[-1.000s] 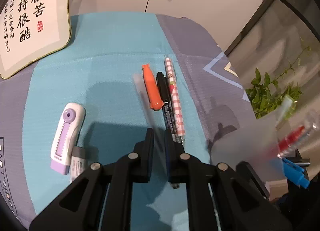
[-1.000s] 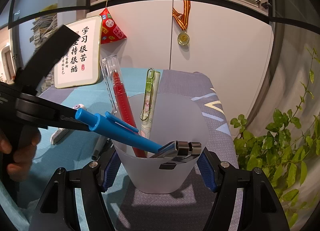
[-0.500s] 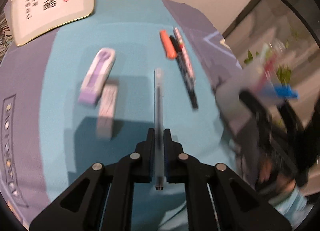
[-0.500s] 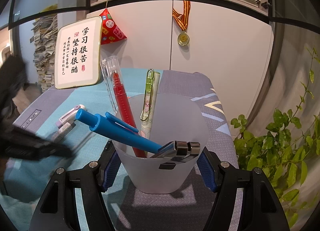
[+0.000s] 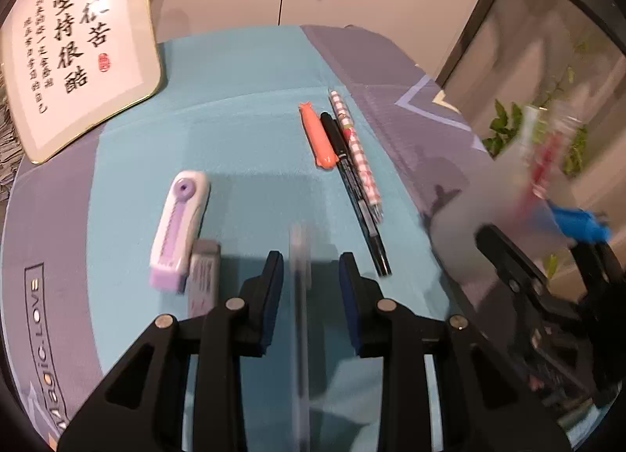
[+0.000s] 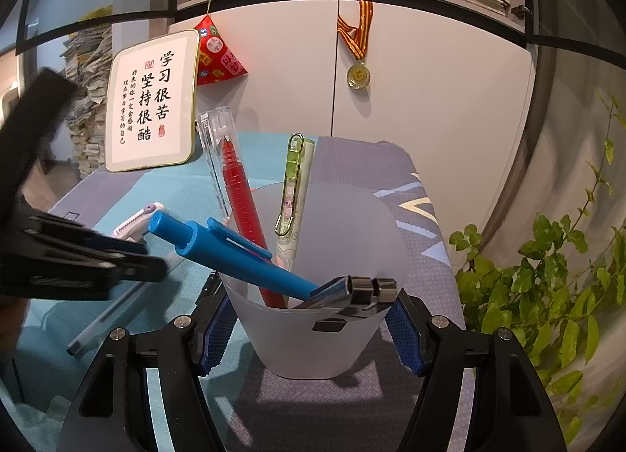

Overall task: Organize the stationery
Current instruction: 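Grasp the clear translucent pen from the mat with the left tool, then lift the clear pen over the cup and release it with the left tool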

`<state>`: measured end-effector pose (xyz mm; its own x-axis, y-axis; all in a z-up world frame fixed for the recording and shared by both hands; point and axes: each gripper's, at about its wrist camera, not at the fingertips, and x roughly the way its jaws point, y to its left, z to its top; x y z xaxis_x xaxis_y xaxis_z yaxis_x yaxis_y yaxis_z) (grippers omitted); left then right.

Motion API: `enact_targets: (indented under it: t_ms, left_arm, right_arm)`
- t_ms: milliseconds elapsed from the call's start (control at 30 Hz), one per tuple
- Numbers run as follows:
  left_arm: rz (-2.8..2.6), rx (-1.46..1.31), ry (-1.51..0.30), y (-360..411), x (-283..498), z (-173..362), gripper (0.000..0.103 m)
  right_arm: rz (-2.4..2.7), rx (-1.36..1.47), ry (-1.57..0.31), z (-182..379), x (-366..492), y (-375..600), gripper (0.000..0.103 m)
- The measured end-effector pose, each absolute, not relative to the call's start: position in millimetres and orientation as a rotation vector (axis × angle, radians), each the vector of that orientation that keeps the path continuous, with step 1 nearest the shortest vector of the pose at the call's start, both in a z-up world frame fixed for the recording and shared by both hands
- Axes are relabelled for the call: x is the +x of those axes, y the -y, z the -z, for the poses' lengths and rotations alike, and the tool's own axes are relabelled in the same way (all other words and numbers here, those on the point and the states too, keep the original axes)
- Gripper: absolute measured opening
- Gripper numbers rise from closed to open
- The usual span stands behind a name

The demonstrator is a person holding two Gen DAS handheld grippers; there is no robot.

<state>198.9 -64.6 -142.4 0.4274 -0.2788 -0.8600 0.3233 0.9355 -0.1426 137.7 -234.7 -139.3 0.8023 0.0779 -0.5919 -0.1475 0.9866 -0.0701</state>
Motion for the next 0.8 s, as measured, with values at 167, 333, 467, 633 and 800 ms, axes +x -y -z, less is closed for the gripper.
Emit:
enact_targets:
  t_ms: [167,333,467,633,800]
  left_arm:
    - [0.334,0.053,-1.082,66,212,150,0.025]
    - [0.336,0.057,-1.092,75,217,152,0.01]
    - [0.369,-0.019,-1.039,64,204,128,0.01]
    - [0.399,-0.051,-0.897,54,180,79,0.01]
    - [0.435,-0.049,-0.743,51,150,34,0.01]
  right_arm:
    - [-0.127,-0.106,-0.631,139,138,236,0.07]
    - [-0.129,-0.104,-0.63,139,139,237,0.07]
    - [-0.128,-0.104,-0.63,139,139,238,0.07]
    - [-0.126,-0.107,-0.628,138,138,238,0.07]
    - [-0.123,-0.112,-0.627,138,138,237,0.07]
